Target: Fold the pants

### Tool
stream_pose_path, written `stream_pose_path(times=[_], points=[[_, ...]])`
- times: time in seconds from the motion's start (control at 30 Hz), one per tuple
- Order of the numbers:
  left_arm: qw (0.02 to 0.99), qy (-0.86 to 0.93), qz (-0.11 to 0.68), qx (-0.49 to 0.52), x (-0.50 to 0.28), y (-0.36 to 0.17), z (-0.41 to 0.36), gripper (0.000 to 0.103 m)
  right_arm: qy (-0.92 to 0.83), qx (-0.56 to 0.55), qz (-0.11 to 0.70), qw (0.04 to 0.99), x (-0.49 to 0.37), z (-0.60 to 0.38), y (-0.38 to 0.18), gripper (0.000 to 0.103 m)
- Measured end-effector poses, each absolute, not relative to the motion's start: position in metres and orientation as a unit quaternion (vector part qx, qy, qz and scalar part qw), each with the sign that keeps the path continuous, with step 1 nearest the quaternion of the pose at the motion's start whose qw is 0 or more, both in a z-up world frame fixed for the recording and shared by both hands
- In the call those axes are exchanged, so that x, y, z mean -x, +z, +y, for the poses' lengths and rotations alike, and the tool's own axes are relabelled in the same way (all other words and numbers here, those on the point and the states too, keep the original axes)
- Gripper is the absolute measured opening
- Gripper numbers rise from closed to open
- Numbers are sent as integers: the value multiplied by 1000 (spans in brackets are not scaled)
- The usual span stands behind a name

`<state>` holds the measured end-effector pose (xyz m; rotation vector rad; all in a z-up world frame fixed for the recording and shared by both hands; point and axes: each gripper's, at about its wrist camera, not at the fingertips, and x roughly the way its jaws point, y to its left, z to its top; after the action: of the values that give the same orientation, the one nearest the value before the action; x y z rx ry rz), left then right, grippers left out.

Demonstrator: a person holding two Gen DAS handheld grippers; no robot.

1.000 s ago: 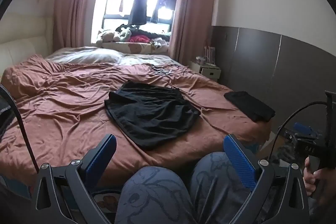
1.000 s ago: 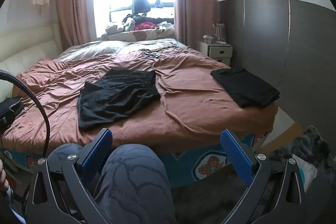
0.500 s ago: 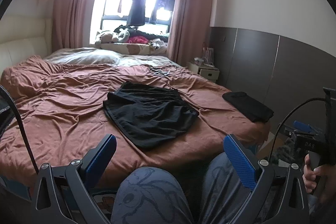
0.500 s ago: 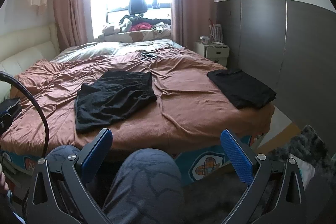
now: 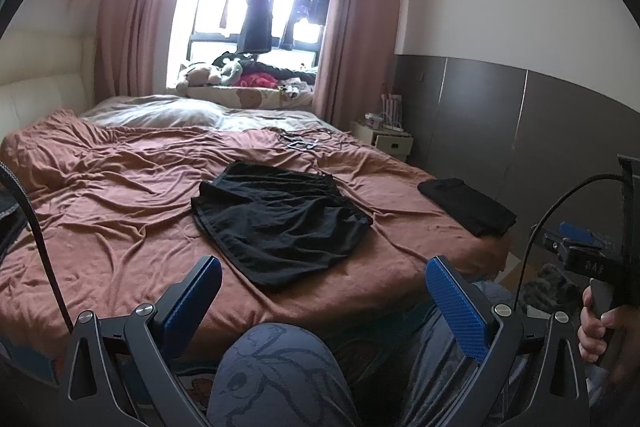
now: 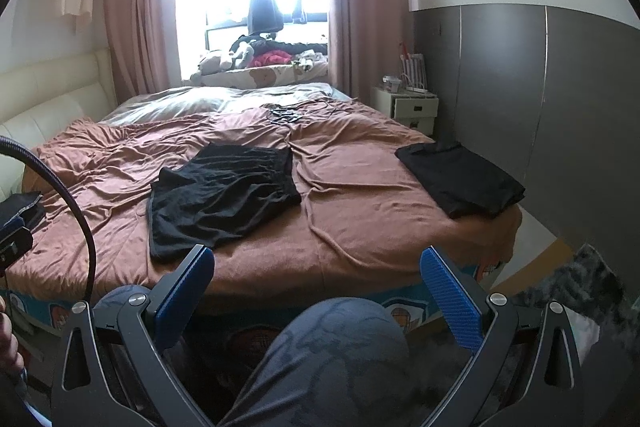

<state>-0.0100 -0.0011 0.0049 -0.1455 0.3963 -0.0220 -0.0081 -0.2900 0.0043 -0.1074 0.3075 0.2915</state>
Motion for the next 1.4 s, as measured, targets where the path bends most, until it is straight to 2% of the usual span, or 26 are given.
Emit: stream_pose_path(times=[0.8, 1.4], points=[[978, -11, 192, 75, 14, 9, 2, 102, 142, 55, 149, 977, 10, -287, 4, 103], [974, -14, 210, 88, -6, 9, 13, 102, 170, 53, 174, 969, -16, -282, 10, 103]])
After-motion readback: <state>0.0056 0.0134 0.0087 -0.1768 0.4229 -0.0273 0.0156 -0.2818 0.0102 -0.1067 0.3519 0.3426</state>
